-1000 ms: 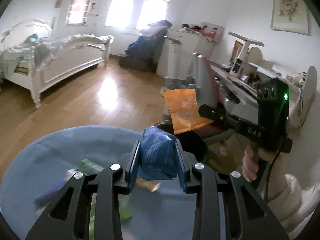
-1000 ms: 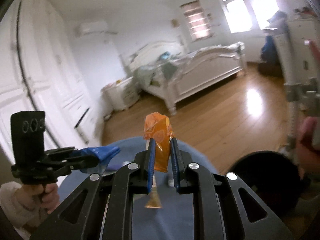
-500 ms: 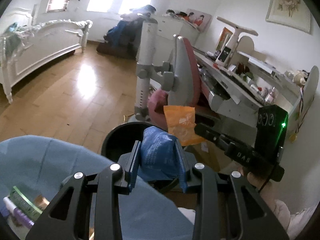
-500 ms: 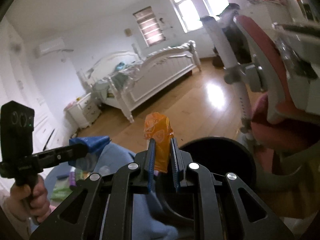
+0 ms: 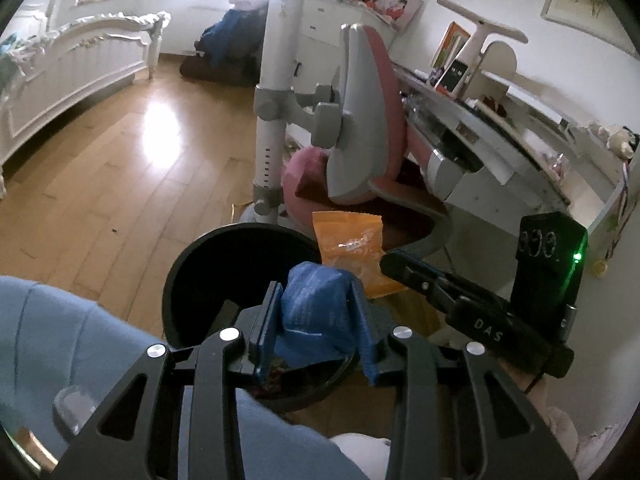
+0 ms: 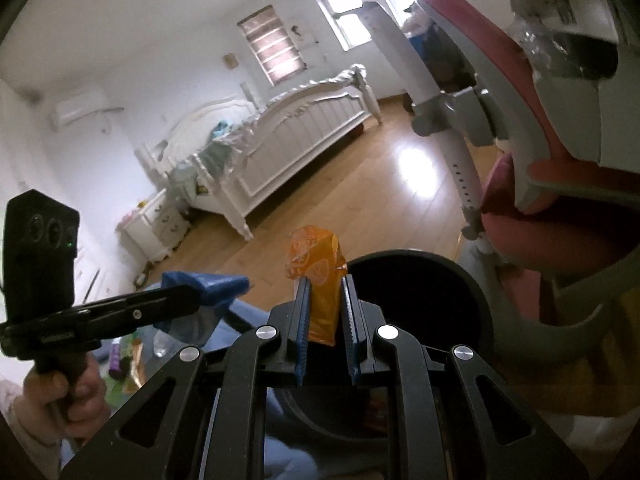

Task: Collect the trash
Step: 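Carry the blue wrapper and orange bag over the black bin and open both tools, then grasp the purple tube with the left tool while the right tool grasps the purple spray bottle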

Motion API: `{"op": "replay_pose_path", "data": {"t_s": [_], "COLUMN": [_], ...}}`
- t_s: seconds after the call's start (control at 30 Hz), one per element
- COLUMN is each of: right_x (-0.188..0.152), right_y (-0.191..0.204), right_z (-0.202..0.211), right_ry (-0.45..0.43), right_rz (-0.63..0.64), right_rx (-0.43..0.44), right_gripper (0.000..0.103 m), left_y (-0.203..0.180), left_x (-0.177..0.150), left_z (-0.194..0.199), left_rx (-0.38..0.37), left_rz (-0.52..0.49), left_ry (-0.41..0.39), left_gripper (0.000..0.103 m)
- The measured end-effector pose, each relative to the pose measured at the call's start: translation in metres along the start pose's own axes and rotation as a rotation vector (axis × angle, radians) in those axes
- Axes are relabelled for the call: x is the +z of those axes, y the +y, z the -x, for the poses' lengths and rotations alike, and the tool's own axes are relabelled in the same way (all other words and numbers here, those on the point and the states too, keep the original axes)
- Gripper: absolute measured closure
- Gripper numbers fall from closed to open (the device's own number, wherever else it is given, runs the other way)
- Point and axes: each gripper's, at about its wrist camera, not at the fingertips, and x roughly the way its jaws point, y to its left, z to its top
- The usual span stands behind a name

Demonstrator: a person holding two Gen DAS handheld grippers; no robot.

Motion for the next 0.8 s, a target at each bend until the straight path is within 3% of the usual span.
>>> {"op": "replay_pose_path", "data": {"t_s": [0.03, 0.07, 0.1, 0.13, 0.17, 0.2, 0.5, 0.8], "right_x": [0.001, 0.001, 0.002, 0.002, 0.002, 0.001, -0.01, -0.024], "right_y": [-0.001, -0.006, -0.008, -0.011, -0.014, -0.015, 0.008, 0.103], "right_z": [-0.001, -0.003, -0.005, -0.005, -0.003, -0.001, 0.002, -0.006], "right_ry": [0.003, 0.006, 0.007, 0.003, -0.009, -0.018, 0.005, 0.071], "right_rz": [-0.01, -0.025, -0.034, -0.046, -0.057, -0.064, -0.051, 0.094], "right_rx": [-0.008, -0.017, -0.021, -0.031, -0.042, -0.042, -0.011, 0.073], "right_gripper": [0.081, 0.074, 0.067, 0.05, 0.035, 0.033, 0.032, 0.031], "left_y": [0.0, -0.001, -0.001, -0.001, 0.0, 0.0, 0.001, 0.039], "left_x": [0.002, 0.004, 0.006, 0.007, 0.008, 0.007, -0.007, -0.056], "left_z": [-0.003, -0.005, -0.006, -0.005, -0.002, 0.001, 0.039, 0.131], "left_rx": [0.014, 0.03, 0.043, 0.051, 0.054, 0.055, 0.091, 0.223], "left_rz": [-0.002, -0.005, -0.006, -0.004, -0.003, -0.005, -0.026, -0.004], "left_ry": [0.003, 0.002, -0.003, -0.02, -0.035, -0.043, -0.055, -0.112], "left_gripper": [0.054, 0.036, 0.026, 0.014, 0.012, 0.011, 0.009, 0.006]}}
